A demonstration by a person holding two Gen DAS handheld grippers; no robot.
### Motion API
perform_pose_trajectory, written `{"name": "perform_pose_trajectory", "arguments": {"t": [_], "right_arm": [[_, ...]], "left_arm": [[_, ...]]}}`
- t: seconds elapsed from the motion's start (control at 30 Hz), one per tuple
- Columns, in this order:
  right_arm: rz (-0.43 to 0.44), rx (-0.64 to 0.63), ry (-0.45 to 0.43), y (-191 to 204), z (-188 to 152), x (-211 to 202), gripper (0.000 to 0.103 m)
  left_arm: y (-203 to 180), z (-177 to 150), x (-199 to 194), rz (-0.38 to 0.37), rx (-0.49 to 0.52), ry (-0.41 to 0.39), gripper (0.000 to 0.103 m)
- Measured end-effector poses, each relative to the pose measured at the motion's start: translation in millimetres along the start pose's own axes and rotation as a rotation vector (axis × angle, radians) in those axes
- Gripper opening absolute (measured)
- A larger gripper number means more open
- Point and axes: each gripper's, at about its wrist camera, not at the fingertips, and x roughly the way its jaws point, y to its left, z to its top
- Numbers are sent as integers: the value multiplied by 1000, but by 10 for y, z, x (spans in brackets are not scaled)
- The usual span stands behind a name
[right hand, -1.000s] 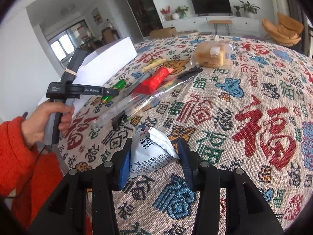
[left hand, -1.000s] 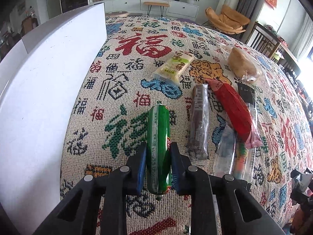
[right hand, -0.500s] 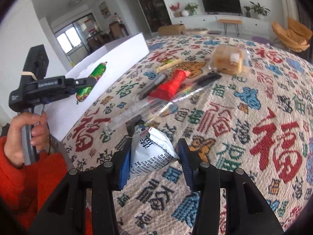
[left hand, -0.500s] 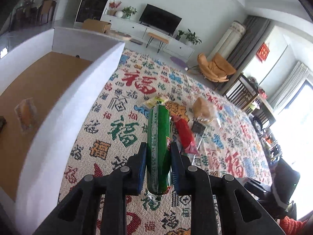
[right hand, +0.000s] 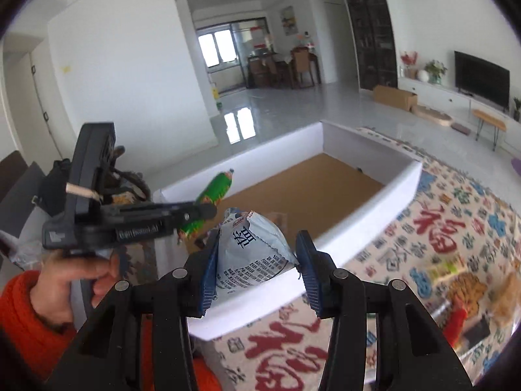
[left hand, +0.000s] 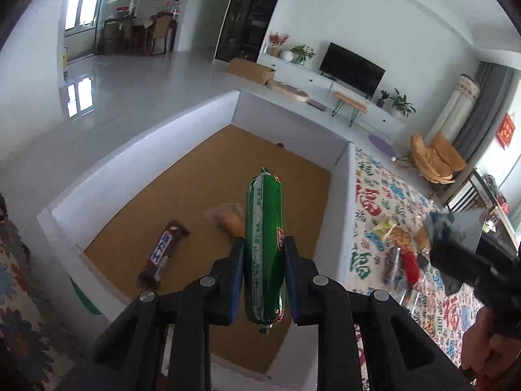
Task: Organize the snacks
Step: 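Carry both snacks into the white box and open both tools to release them, then bring both open tools back over the snacks on the table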
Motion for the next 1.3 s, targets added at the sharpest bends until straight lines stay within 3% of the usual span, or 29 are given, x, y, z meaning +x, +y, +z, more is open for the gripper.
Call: {"name": "perform_pose_trajectory", "arguments": {"t": [0.1,0.17,0.2,0.23,0.33,0.43,0.53,0.67,0.77,0.9,1.0,1.07,1.3], "right_arm": [[15,-9,23,138,126,382,54],[4,-9,58,182,143,603,60],[0,-5,72,181,140,670,63],[-2,5,73,163,132,678,63],[-17,46,40,17,15,510,66],[-83,56,24,-205,-213,216,69],[-206,58,46,-553,-611,-38,70],[-421,112,138,-1241,-1407,-418,70],[-567,187,193,-1698,-1940,-790,69],[-659,311,193,-2015,-2425,-1292,70],[-681,373,192,-2134,-2665,-1459,71],[-692,411,150,-2178,-2677,-1568,72],[-724,421,185,-2205,-2685,-1527,79]], "left_arm": [[153,-96,123,53,-26,32,26],[224,-134,155,71,-65,35,49],[237,-150,152,74,-81,23,68],[240,-170,123,82,-90,3,76],[106,-259,61,90,-70,-30,77],[-210,-373,59,25,-25,-24,77],[-683,-558,50,-84,57,-6,79],[-1330,-894,129,-240,173,57,83],[-1679,-1115,307,-301,229,115,84],[-2100,-1337,612,-270,292,166,84],[-2159,-1406,720,-243,311,182,84],[-2120,-1449,759,-214,317,178,84],[-1991,-1611,865,-172,307,185,84]]}}
